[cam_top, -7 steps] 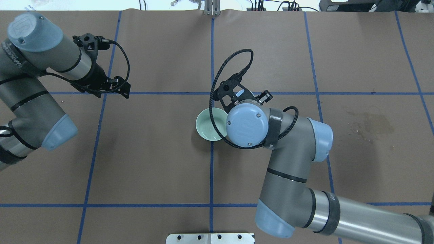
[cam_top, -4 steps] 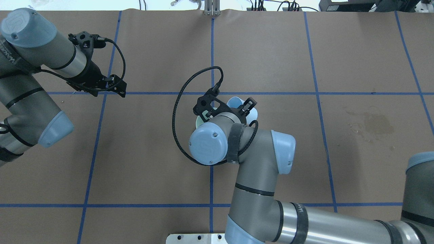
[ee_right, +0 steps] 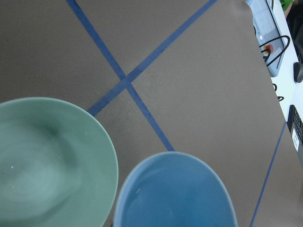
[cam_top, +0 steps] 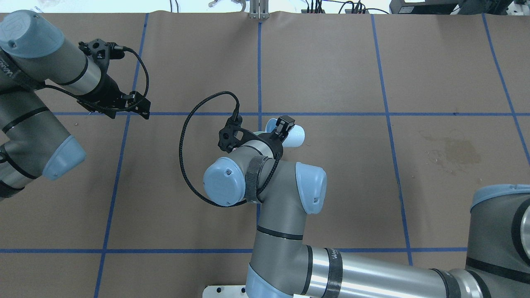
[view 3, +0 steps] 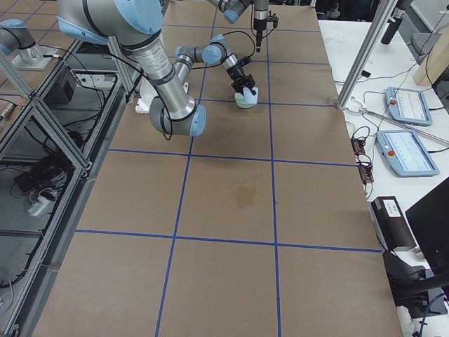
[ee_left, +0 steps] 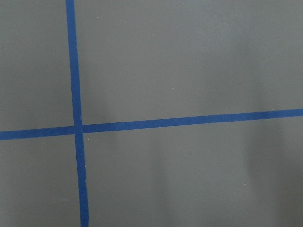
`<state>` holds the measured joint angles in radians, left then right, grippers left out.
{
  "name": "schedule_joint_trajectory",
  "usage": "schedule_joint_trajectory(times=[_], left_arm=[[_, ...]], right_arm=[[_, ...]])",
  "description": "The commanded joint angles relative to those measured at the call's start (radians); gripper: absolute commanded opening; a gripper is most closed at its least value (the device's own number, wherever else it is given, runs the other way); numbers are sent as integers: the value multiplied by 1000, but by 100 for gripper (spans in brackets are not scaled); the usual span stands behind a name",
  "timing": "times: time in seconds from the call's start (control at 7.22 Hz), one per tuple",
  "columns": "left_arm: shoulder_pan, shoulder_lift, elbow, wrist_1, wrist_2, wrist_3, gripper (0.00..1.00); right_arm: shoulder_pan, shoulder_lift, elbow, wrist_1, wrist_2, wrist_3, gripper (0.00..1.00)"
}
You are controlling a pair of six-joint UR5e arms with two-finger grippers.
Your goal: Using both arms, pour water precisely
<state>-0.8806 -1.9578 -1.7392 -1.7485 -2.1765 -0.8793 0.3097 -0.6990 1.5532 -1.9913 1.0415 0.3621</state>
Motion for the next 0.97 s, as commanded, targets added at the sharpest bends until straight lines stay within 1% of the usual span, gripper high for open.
schedule_joint_trajectory(times=[0.0, 0.28, 0.55, 0.69, 0.83], left_arm=[[-1, 2, 1, 0, 0, -1, 100], [-1, 29, 4, -14, 1, -6, 100], [-1, 30, 10, -16, 1, -3, 100], [-1, 31, 23, -16, 1, 2, 100], [-1, 30, 35, -17, 0, 2, 100]], right_arm=[[-12, 6, -7, -34, -41, -130, 23], [-15, 39, -56, -58, -61, -199, 22], [-30, 81, -71, -173, -92, -199, 22], [-31, 91, -77, -211, -106, -199, 22], [-31, 96, -108, -213, -125, -199, 22]])
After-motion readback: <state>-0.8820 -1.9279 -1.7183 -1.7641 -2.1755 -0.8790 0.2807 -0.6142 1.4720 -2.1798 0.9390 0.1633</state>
